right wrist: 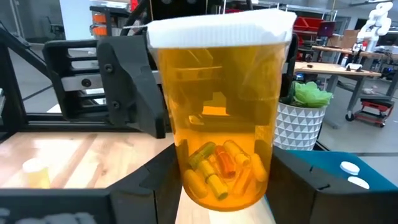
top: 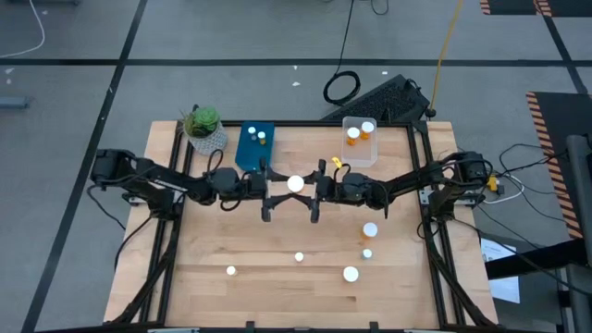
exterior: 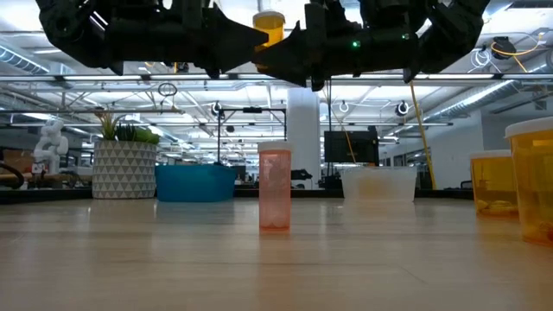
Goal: Pick and place medicine bottles into bin by pill shape (circle, oval)
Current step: Put the orange bottled capsules into the transparent bin
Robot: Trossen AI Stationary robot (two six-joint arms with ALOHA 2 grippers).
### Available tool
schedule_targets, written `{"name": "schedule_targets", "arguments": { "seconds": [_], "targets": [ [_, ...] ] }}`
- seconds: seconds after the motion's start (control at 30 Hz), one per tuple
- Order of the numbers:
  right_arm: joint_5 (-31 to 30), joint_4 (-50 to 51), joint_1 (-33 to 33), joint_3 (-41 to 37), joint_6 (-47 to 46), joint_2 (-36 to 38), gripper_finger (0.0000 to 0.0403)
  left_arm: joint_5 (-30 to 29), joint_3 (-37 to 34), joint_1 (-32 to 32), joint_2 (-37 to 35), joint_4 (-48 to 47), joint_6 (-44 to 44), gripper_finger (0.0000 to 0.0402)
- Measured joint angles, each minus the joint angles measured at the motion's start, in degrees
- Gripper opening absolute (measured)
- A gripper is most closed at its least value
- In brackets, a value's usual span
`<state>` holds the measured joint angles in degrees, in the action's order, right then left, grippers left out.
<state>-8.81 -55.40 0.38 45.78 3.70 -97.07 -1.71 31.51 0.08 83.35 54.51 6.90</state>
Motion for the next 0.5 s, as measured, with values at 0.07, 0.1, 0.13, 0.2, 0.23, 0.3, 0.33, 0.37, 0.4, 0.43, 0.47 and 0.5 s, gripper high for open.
{"name": "schedule_targets", "arguments": {
  "seconds": [0.07,0.1,0.13,0.2,0.23,0.3,0.33,0.37,0.4,0.43,0.47,0.5],
  "targets": [
    [0.05,-0.26,0.00,0.00,0.02,0.02,0.0184,0.26,0.02,-0.02,-0.04,0.08,0.05,0.0231],
    [0.06,-0.30,0.00,0.00,0.04,0.02,0.0184,0.23,0.02,-0.04,-0.04,0.07,0.09,0.0238],
    [0.00,-0.30,0.00,0.00,0.04,0.02,0.0184,0.29,0.02,-0.04,-0.04,0.06,0.07,0.0246],
    [0.00,-0.35,-0.02,0.00,0.08,0.02,0.0184,0.34,0.02,-0.04,-0.04,0.08,0.09,0.0260],
    [-0.03,-0.43,-0.02,0.00,0.22,0.02,0.0184,0.41,0.02,-0.05,-0.04,0.01,0.09,0.0266],
    [-0.04,-0.43,-0.02,0.00,0.28,0.02,0.0184,0.43,0.02,-0.09,-0.04,-0.50,0.09,0.0277],
    [-0.05,-0.43,-0.03,0.00,0.29,0.02,0.0184,0.43,0.02,-0.09,-0.03,-0.62,0.05,0.0282],
    [-0.05,-0.47,-0.04,0.00,0.32,0.02,0.0184,0.41,0.02,-0.09,-0.02,-0.69,0.04,0.0286],
    [-0.05,-0.52,-0.04,0.02,0.37,0.04,0.0184,0.41,0.02,-0.09,-0.02,-0.68,0.09,0.0289],
    [-0.05,-0.52,-0.04,0.02,0.43,0.04,0.0184,0.41,0.02,-0.09,-0.02,-0.66,0.42,0.0290],
    [-0.05,-0.53,-0.04,0.02,0.46,0.04,0.0184,0.41,0.01,-0.09,0.00,-0.62,0.66,0.0290],
    [-0.05,-0.56,-0.04,0.02,0.48,0.05,0.0184,0.41,0.00,-0.09,0.00,-0.57,1.00,0.0290]
  ]
}}
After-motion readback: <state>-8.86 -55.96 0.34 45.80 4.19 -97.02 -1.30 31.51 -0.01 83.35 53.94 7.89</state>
